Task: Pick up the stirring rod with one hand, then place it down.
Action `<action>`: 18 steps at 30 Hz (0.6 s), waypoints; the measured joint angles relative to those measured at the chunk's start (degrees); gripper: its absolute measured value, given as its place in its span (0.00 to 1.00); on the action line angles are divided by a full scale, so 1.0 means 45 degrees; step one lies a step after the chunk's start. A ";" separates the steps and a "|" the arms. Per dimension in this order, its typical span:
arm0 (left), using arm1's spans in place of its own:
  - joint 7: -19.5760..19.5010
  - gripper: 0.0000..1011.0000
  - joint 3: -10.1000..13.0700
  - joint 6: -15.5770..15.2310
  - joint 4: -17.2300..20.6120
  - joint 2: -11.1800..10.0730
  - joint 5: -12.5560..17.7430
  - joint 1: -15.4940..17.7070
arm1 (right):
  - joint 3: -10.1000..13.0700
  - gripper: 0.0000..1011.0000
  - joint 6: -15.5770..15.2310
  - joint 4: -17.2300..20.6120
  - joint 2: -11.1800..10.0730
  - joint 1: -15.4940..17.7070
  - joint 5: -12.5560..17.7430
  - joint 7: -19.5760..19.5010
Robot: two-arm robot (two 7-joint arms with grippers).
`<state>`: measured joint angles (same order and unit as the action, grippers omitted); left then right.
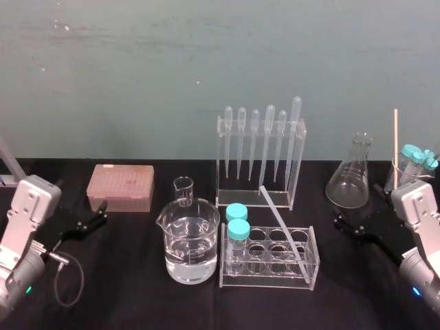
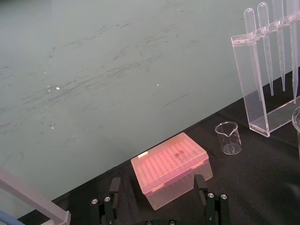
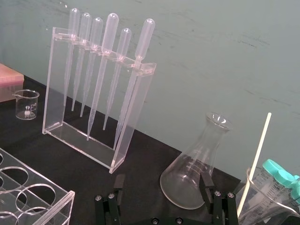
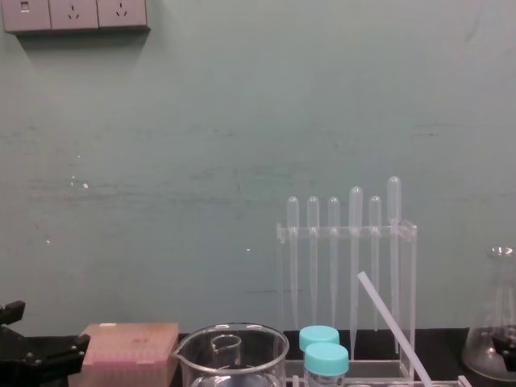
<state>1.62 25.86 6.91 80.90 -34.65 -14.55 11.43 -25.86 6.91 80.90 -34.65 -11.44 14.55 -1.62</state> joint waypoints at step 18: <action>0.0000 0.99 0.0000 0.0000 0.0000 0.0000 0.0000 0.0000 | 0.0000 0.99 0.0000 0.0000 0.0000 0.0000 0.0000 0.0000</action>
<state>1.62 25.86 6.91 80.90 -34.64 -14.55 11.43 -25.86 6.91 80.90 -34.65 -11.43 14.55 -1.62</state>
